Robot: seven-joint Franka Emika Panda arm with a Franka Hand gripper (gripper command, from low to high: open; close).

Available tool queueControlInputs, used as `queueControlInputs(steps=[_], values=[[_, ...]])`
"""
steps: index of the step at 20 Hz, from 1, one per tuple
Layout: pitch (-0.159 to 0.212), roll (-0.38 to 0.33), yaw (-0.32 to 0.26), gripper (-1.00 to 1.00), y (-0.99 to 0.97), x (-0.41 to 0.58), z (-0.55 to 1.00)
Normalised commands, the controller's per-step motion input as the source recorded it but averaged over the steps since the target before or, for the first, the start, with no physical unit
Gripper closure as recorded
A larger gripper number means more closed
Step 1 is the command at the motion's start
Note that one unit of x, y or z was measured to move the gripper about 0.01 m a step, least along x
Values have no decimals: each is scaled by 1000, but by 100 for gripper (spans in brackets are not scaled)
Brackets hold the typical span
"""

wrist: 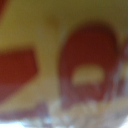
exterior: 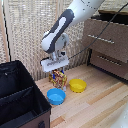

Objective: Locate and clasp the grip of the topmost drawer. Steadily and circumspectly yank the drawer open. Discover and seize the nutrition bar using your clamp. Deposit the nutrition bar in the accessible drawer. Unclench the nutrition bar.

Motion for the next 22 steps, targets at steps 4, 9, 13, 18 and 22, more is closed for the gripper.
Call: queueControlInputs(steps=[4, 9, 13, 18, 22], values=[[-138, -1, 11, 100, 0, 99, 26], [-243, 0, -78, 100, -7, 188, 232], [-113, 0, -77, 100, 0, 269, 410], [79, -3, -105, 100, 13, 222, 841], [128, 0, -127, 100, 8, 151, 911]])
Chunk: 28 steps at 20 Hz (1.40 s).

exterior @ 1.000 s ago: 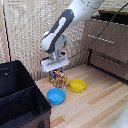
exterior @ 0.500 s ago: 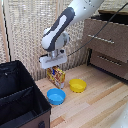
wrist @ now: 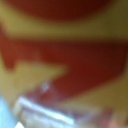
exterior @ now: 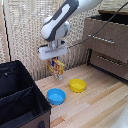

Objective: Locate and clasp the grip of the topmost drawer. Steadily and circumspectly yank the drawer open. Discover and seize the nutrition bar using your clamp. Deposit the nutrition bar in the accessible drawer. Unclench the nutrition bar.

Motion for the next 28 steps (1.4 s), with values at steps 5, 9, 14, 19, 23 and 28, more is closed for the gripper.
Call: queueControlInputs(steps=[5, 9, 14, 19, 23, 28], values=[[83, -1, -163, 100, 0, 211, 997], [62, -1, -204, 100, 0, 205, 1000], [49, -12, -141, 100, 77, 278, 1000], [49, -16, -140, 100, 68, 315, 1000], [73, -5, -171, 100, 7, 258, 1000], [95, 0, -184, 100, 0, 221, 963]])
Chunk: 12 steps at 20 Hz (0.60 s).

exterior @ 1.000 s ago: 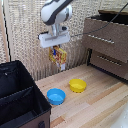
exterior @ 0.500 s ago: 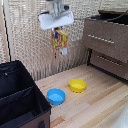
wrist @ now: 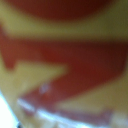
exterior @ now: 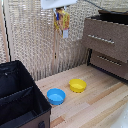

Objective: Locate and clasp the grip of the topmost drawer. Steadily and circumspectly yank the drawer open. Discover and seize the nutrition bar using your clamp. Deposit the nutrition bar in the accessible drawer. Unclench the nutrition bar.

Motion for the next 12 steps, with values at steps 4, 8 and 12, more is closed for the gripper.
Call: queueControlInputs(steps=[4, 8, 12], values=[[121, 0, -197, 100, -14, 250, 908], [187, 1, -164, 100, -379, 240, 758], [203, 14, -138, 100, -631, 119, 672]])
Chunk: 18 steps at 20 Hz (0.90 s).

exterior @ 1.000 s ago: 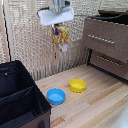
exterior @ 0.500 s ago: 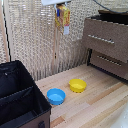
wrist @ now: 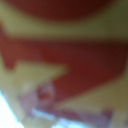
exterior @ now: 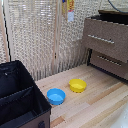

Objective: Locate and clasp the grip of the topmost drawer. Steadily and circumspectly yank the drawer open. Discover and seize the nutrition bar using your clamp. Deposit the nutrition bar in the accessible drawer. Unclench the nutrition bar.

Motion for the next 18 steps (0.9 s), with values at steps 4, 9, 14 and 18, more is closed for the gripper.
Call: queueControlInputs(steps=[4, 9, 14, 18], values=[[192, 33, -77, 100, -799, 64, 649], [141, 79, -24, 100, -897, 26, 662], [51, 93, 0, 100, -961, 157, 697], [1, 97, 0, 100, -946, 214, 705]])
